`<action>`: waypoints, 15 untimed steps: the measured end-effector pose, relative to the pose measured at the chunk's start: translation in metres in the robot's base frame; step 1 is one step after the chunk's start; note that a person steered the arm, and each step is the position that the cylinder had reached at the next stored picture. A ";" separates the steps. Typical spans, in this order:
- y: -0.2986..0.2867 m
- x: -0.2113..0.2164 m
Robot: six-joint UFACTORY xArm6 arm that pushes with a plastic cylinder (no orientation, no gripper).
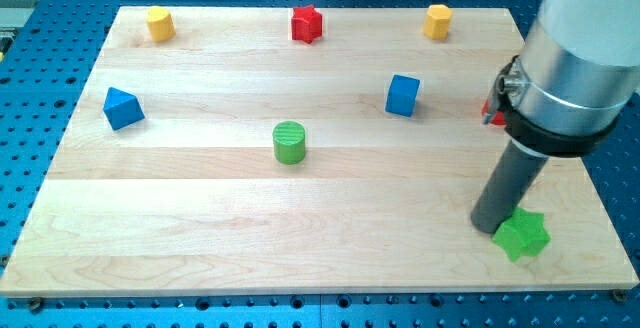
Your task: Place the green circle at the bottom center of the board
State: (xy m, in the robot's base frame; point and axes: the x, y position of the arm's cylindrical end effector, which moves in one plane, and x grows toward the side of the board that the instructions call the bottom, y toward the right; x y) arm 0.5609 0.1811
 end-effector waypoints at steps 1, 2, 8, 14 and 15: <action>0.013 0.001; 0.004 -0.014; -0.119 -0.116; -0.235 -0.072; -0.233 -0.055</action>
State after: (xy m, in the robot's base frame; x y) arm 0.5055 -0.0523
